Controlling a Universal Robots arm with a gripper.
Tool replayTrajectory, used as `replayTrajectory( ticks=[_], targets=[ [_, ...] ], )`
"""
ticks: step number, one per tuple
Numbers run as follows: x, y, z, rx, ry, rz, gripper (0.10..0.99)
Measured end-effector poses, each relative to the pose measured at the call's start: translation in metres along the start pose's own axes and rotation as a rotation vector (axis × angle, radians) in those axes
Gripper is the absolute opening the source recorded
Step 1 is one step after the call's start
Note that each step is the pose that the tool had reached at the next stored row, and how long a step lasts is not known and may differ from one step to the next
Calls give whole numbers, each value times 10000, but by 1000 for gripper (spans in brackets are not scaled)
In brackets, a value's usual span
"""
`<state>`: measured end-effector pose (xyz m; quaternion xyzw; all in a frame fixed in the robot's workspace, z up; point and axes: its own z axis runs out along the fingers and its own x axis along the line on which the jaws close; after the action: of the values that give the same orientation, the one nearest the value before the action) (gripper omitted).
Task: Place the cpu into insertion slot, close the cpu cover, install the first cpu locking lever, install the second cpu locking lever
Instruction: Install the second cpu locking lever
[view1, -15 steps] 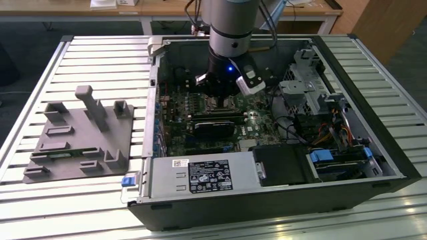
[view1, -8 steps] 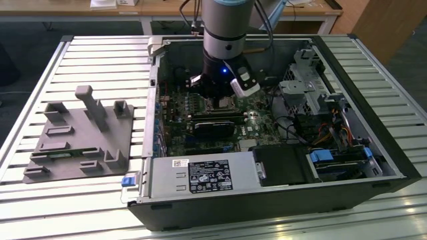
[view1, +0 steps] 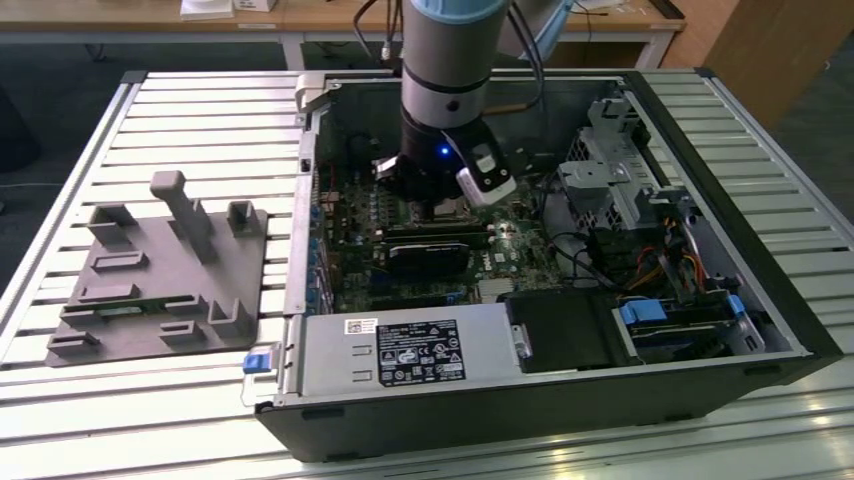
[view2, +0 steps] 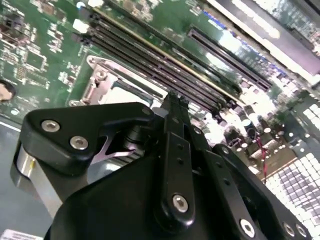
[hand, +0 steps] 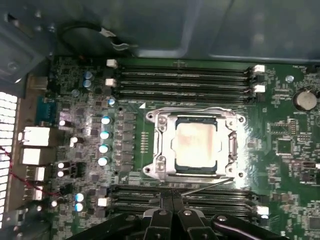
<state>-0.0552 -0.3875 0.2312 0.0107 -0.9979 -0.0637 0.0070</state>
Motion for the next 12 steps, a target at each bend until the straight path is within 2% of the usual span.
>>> replayTrajectory(
  ticks=[4,12],
  targets=[
    [14,-9,39,-37,0,-2,106],
    [15,-26,171,-82,-2,0,106]
  ],
)
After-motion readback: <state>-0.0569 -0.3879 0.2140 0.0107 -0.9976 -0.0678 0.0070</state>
